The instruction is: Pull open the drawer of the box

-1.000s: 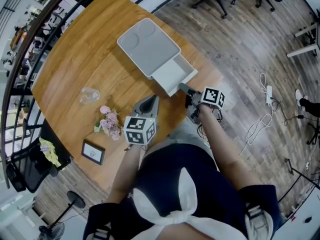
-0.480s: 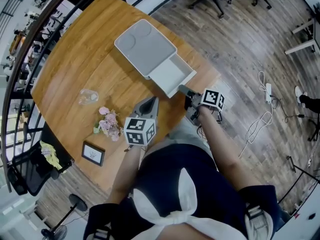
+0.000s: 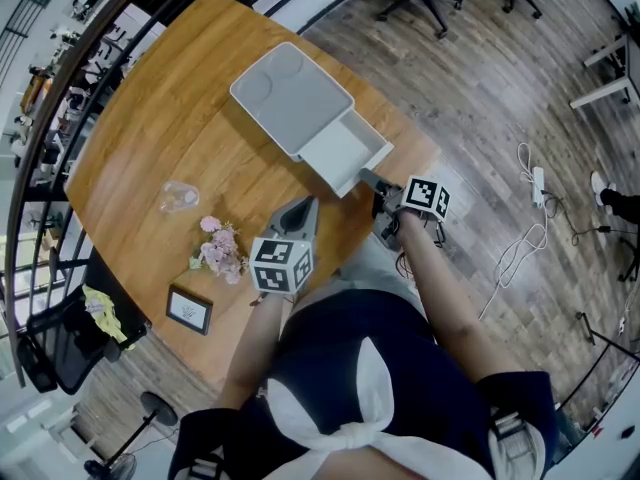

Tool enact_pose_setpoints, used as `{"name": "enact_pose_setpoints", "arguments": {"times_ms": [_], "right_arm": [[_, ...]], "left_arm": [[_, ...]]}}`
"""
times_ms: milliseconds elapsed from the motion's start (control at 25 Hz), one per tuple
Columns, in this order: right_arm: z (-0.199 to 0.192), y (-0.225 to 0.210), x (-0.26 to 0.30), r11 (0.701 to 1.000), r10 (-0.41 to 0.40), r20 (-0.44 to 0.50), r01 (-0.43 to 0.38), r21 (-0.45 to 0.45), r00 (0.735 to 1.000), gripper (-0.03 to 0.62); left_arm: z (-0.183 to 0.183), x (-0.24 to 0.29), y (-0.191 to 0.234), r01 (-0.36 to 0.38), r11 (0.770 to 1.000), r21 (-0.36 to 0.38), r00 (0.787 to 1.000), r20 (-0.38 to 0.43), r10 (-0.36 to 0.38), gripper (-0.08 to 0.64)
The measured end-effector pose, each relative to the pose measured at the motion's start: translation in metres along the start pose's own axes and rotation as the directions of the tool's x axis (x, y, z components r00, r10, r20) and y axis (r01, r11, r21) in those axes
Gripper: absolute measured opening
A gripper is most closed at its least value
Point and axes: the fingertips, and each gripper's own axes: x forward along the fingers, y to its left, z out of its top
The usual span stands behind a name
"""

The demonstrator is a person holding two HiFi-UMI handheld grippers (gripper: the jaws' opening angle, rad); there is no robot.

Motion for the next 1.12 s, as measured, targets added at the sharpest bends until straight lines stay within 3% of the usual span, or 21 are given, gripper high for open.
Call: {"name": "enact_pose_setpoints", "arguments": {"times_ms": [320, 440, 1120], "right_arm": [[0.004, -0.006, 0.015, 0.997, 0.045, 0.01, -0.046, 0.067, 0.999, 0.204], [0.003, -0.003, 0.015, 0.996, 0.064, 0.017, -0.065, 0.065, 0.998, 0.176], [-0.001, -0.006, 0.004, 0.996, 0.05, 0.027, -0.052, 0.072, 0.998, 0.17]], "left_arm": [[-0.001, -0.002, 0.005, -0.005, 1.0, -0.004, 1.0, -0.005, 0.005, 0.023], [-0.001, -0.004, 0.007, -0.008, 1.0, -0.005, 1.0, -0.003, 0.008, 0.023], [-0.003, -0.006, 0.011, -0.004, 1.0, -0.011, 1.0, -0.002, 0.004, 0.023]]}}
